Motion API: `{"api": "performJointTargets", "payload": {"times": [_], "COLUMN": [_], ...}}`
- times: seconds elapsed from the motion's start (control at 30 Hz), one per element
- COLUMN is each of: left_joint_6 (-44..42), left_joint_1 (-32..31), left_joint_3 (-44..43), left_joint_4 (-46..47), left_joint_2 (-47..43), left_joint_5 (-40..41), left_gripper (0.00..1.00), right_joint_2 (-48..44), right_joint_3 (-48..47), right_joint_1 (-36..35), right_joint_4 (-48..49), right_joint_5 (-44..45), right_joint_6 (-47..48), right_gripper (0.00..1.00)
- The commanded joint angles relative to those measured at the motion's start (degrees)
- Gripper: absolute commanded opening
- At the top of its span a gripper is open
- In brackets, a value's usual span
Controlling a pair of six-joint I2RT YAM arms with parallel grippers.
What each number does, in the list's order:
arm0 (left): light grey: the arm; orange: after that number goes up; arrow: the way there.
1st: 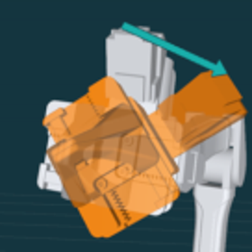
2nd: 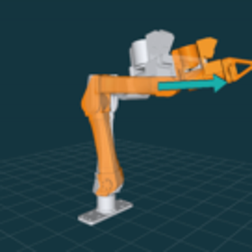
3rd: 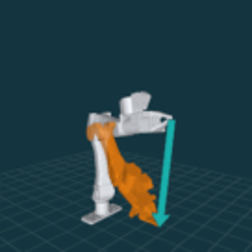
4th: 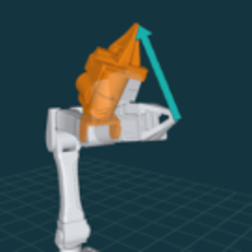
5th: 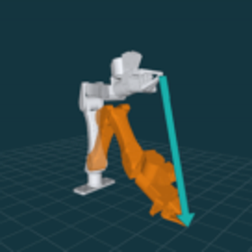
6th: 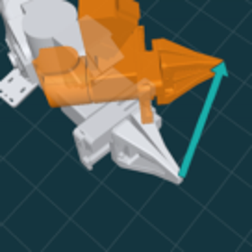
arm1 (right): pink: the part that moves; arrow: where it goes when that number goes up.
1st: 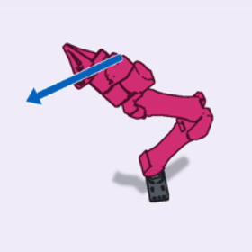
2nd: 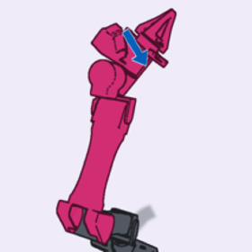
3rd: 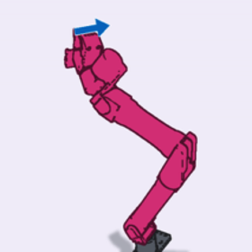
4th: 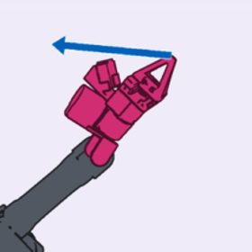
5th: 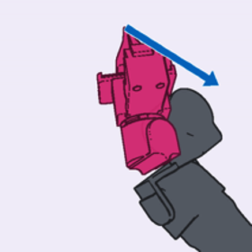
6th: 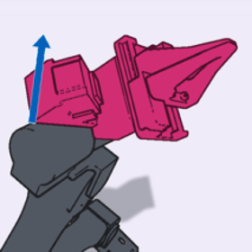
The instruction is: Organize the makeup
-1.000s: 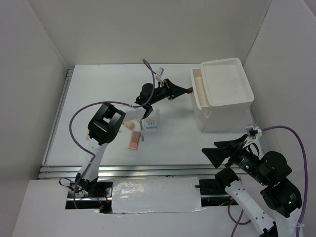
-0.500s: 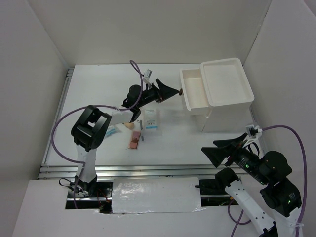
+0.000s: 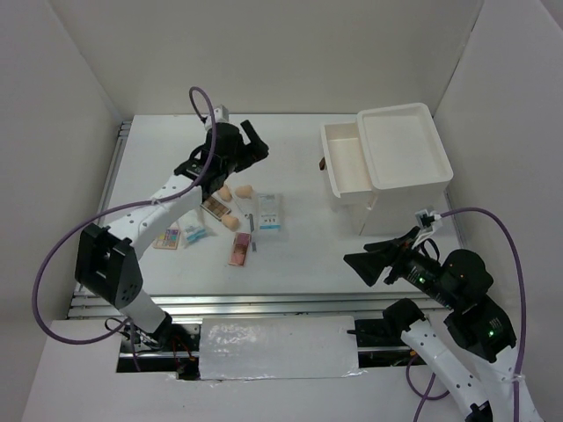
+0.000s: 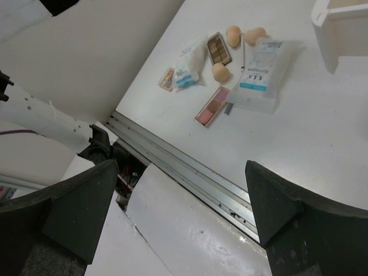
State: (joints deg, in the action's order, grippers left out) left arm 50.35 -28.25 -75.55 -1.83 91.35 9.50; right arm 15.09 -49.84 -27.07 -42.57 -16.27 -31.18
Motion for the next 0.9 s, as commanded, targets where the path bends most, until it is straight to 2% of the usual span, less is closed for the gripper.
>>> {"api": "performJointTargets", "payload": {"times": [0.0,0.13,0.23,0.6,0.87], "left_joint_6": [-4.11,-7.8,-10.17,-10.27,-9.04], "left_joint_1": [1.35,6.71,8.55,10.58,11.64], "left_joint_3": [-5.3,-8.21,-8.21,-19.27,-18.5], "left_joint_4": [-28.12,-32.1,-29.65,-32.8,-31.58], "left_joint_2": [2.06,6.38,9.19,23.78,27.38], "left_joint_5": [23.08,20.21,17.24,14.94,13.8], "left_gripper": [0.99,0.99,0.99,0.92,0.86], "right_joint_2": [1.25,1.43,0.99,-0.5,-0.85], "right_joint_3": [0.98,1.94,2.56,3.79,4.14], "right_joint_1": [0.18,0.18,0.18,0.26,0.26], "right_joint_4": [5.65,5.57,4.95,2.58,2.57], "right_joint_5": [-1.74,-1.39,-1.31,-0.08,0.8], "right_joint_6": [-0.73,-0.9,-0.99,-0.2,-0.02], "right_gripper": [1.0,1.0,1.0,1.0,1.0]}}
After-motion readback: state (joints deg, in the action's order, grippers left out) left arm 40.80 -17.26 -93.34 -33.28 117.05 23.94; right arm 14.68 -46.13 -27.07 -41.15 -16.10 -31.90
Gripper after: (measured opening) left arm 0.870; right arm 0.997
